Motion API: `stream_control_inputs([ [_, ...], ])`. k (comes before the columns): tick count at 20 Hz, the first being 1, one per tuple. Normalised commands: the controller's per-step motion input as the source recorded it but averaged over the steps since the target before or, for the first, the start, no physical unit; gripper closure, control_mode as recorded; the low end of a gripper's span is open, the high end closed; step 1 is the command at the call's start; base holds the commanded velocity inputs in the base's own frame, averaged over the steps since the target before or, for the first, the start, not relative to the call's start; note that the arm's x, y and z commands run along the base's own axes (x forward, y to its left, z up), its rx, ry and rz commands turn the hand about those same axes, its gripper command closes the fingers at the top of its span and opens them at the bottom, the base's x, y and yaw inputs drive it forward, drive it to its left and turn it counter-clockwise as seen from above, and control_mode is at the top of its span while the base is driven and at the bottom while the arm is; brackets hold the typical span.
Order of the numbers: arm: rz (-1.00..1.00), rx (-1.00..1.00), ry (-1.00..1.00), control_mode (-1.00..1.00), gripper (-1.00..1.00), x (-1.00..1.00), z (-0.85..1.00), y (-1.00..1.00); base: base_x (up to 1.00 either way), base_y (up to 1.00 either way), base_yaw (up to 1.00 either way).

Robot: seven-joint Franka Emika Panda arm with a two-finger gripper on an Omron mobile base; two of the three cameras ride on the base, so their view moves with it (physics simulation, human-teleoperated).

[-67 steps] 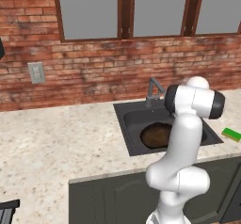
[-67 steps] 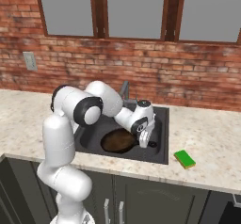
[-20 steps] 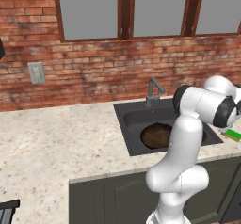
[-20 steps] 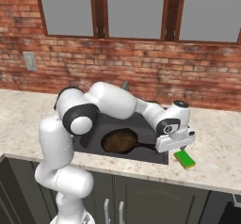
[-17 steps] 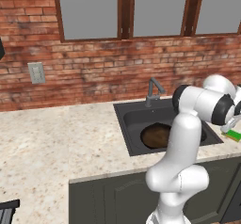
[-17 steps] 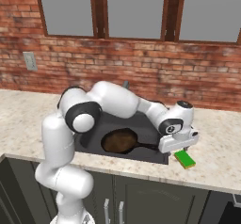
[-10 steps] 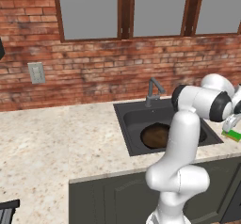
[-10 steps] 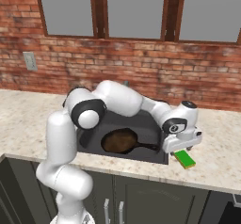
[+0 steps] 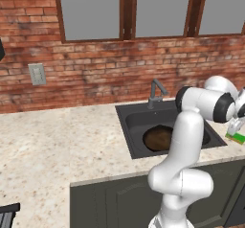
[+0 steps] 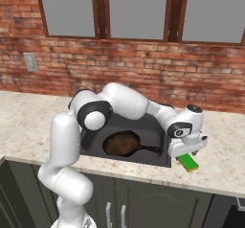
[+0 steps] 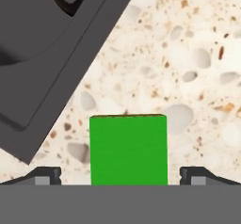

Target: Pick the pan and sponge and place them into the sink. Then turn on the water.

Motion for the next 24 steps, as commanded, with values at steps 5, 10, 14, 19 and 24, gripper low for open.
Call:
stream_control_inputs([
  [5, 0.0, -0.04, 0.0, -1.0, -1.0, 0.0, -0.24, -0.02, 0.0, 0.0, 0.0],
  [10, 0.0, -0.05, 0.0, -1.0, -1.0, 0.0, -0.23, 0.0, 0.0, 0.0, 0.0],
  [14, 0.0, -0.05, 0.0, -1.0, -1.0, 0.01, -0.16, 0.0, 0.0, 0.0, 0.0],
  [19, 0.0, -0.04, 0.0, -1.0, -1.0, 0.12, -0.11, -0.08, 0.0, 0.0, 0.0],
  [24, 0.0, -0.04, 0.0, -1.0, -1.0, 0.14, -0.14, -0.11, 0.0, 0.0, 0.0],
])
